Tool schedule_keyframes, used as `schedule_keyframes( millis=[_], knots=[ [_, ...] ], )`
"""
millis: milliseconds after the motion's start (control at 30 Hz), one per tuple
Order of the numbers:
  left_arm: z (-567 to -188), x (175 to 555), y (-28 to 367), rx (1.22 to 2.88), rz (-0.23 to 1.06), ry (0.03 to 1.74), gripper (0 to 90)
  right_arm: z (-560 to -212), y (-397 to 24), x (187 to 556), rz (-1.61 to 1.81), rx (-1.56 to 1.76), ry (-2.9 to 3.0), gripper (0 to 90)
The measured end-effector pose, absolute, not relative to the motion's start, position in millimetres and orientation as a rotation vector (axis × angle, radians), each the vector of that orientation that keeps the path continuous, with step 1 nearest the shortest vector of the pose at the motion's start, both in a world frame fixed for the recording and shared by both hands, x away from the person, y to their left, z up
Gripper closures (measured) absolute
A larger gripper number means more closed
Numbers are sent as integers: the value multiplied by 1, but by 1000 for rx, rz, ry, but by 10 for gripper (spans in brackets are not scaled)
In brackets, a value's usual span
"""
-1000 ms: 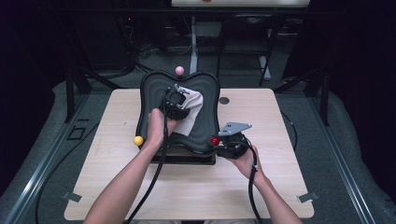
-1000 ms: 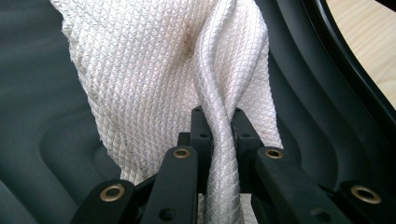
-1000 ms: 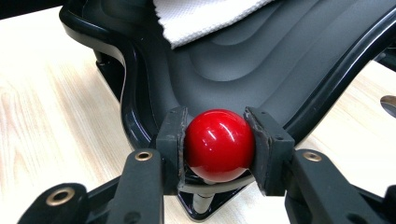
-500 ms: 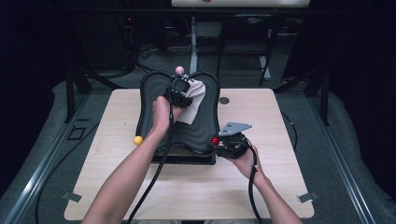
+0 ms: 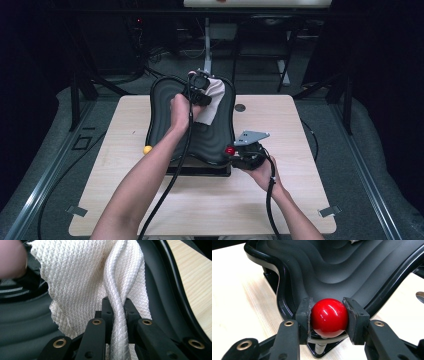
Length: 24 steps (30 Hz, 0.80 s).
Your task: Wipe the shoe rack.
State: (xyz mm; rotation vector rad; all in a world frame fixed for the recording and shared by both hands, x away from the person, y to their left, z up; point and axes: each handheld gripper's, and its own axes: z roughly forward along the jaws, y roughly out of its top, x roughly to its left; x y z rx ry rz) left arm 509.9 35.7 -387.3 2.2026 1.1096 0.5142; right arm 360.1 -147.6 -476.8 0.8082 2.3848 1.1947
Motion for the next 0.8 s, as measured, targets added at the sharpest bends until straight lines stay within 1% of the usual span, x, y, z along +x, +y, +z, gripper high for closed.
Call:
schedule_keyframes(
  millis=[167,500,667,800],
  knots=[
    [-386,513,28,2216,530,1100,820,-477,-148,360,1192,811,2385,606],
    [-383,519,21,2212,505,1089,821,-477,-148,360,1198,813,2383,606],
    [-386,516,21,2200,451,1099,823,-477,-147,360,1203,819,2376,606],
    [-389,511,19,2213,449,1082,823,-477,-148,360,1203,815,2378,606]
  ],
)
